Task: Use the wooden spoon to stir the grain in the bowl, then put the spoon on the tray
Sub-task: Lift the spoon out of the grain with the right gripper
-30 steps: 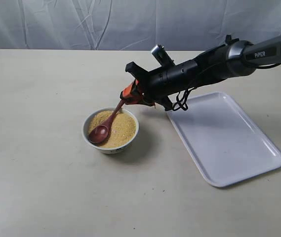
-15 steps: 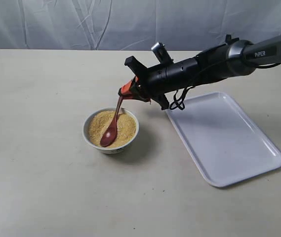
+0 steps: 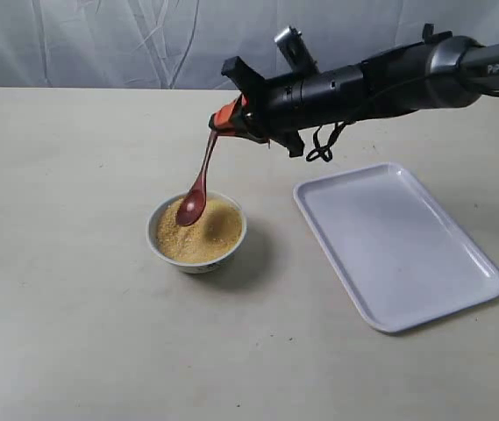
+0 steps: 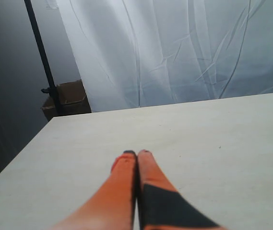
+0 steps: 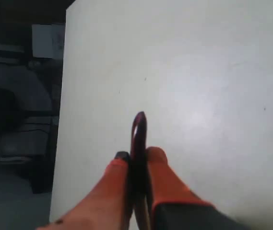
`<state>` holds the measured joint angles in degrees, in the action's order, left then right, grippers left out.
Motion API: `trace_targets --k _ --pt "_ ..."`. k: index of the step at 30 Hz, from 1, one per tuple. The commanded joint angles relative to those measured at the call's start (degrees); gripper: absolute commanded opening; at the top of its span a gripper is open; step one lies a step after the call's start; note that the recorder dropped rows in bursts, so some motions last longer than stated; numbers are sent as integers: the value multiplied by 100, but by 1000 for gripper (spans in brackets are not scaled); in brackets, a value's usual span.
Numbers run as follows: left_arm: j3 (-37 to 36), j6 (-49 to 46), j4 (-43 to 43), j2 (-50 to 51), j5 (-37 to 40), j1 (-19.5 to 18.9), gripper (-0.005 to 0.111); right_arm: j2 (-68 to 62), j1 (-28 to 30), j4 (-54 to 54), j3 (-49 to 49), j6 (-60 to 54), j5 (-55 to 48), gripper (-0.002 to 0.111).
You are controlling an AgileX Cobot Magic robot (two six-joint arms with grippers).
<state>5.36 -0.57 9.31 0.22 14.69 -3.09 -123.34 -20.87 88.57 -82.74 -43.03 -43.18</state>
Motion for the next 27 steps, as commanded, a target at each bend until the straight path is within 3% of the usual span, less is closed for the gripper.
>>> trace_targets --k 1,3,8,17,27 --pt "-18 12 -7 -22 -31 36 0 671 21 663 598 -1436 225 -1" --pt "-18 12 -7 -22 -31 36 0 992 21 1137 1071 -2477 240 -1" --pt "-18 12 -7 -22 -31 36 0 1666 21 1137 1826 -3605 630 -1" --pt "-18 12 -7 -22 -31 36 0 1969 -49 1137 1896 -4419 632 -1" --pt "-18 12 -7 -22 -31 36 0 2046 -751 1137 1896 -5181 1262 -1"
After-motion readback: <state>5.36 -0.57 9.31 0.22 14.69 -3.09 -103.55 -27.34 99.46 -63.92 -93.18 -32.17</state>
